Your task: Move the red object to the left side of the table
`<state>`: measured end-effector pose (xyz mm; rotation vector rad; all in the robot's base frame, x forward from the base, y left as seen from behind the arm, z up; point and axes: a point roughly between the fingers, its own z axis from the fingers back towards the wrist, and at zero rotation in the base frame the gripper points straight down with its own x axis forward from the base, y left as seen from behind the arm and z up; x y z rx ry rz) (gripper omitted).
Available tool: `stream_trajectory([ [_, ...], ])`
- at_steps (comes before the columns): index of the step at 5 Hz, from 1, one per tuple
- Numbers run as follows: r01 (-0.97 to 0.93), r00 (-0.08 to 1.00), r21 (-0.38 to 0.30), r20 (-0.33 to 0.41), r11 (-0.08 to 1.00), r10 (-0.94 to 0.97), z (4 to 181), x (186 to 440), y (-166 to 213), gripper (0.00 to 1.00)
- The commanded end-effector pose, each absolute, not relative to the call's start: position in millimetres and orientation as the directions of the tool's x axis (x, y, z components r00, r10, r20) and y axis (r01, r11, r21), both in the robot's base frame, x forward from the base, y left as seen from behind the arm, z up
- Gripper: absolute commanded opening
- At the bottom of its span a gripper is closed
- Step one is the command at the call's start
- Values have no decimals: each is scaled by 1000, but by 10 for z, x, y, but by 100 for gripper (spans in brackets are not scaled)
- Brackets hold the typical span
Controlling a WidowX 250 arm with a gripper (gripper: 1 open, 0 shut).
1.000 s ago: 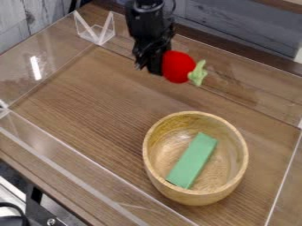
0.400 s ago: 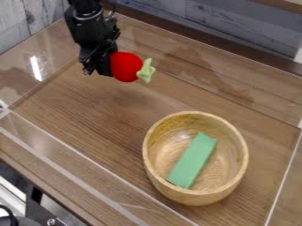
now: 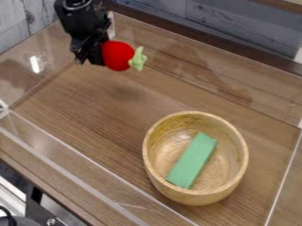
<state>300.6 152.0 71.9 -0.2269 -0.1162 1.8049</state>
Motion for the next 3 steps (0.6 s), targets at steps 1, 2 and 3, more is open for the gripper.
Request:
stream_trajectory([
  [1,-918,-291,-258,-77,-301,954,805,3145,1617,0],
  [2,-901,-336,-265,-78,-344,939,771,3220,1618,0],
  [3,-908,-311,-270,-79,-321,947,752,3191,1526,0],
])
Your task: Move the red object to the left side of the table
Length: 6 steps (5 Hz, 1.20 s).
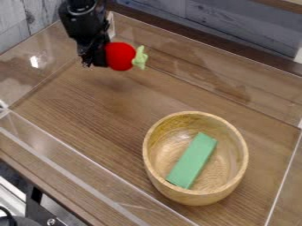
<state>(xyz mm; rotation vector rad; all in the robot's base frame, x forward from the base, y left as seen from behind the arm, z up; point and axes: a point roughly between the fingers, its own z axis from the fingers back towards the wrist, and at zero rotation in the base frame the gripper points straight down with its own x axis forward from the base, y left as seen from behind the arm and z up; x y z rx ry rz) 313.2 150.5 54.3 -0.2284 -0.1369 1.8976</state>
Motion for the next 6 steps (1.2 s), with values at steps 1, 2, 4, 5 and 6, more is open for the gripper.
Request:
stream_trajectory([
  [1,-912,-294,-274,-83,-305,952,761,3162,1434,0],
  [2,-920,-266,-275,-88,-280,960,783,3159,1361,0],
  [4,-925,-240,-280,-96,-258,966,846,3171,1311,0],
  [5,-924,-239,-284,-97,-257,966,868,3183,1343,0],
  [6,-928,-214,-289,-98,-234,972,847,3201,1351,0],
])
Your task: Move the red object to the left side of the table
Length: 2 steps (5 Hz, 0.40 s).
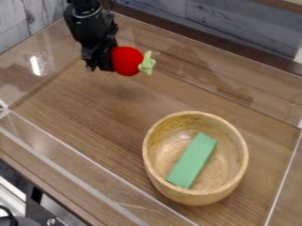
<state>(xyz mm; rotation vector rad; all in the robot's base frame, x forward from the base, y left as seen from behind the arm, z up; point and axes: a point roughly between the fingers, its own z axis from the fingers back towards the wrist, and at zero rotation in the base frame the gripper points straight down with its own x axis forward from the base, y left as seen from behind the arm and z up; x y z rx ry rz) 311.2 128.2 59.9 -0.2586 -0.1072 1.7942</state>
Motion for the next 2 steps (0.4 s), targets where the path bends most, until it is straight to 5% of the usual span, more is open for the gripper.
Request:
stream_trajectory([
  [1,-934,-183,-293,-98,-204,978,808,3208,1342,0],
  [2,-939,-153,-297,-96,-175,984,766,3213,1338,0],
])
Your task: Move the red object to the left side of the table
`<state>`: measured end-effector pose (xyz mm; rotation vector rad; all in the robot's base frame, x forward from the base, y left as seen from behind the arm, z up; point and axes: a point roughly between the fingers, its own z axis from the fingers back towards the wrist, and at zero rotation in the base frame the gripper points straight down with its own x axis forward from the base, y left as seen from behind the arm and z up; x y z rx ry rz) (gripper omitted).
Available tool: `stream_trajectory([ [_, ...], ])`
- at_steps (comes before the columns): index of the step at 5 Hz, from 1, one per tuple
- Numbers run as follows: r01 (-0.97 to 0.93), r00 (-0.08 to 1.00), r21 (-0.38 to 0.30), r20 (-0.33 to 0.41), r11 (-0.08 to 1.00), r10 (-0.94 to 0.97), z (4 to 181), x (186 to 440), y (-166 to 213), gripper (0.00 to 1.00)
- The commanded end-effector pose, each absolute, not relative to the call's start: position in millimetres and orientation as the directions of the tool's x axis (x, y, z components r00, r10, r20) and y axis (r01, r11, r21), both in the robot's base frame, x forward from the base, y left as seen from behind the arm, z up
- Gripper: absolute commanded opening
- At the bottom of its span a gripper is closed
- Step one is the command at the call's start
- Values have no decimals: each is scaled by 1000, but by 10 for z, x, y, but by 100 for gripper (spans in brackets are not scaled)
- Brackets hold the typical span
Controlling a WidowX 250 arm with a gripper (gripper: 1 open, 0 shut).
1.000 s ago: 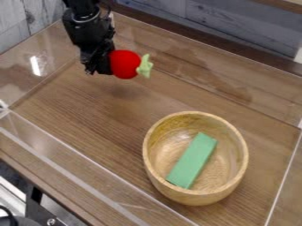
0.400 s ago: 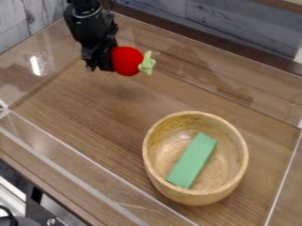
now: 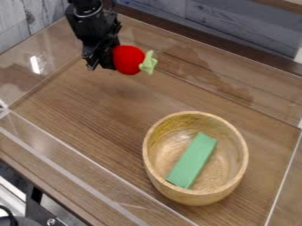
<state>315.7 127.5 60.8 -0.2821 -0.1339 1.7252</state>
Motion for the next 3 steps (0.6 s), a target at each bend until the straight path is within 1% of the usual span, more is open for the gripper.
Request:
stream_trajectory([
  [1,-927,-205,-299,-94,-224,974,796,3205,1287,0],
  [2,-916,-250,-301,-92,-266,964,827,3206,1215,0],
  [3,-934,-167,-304,-92,-187,982,809,3258,1140,0],
])
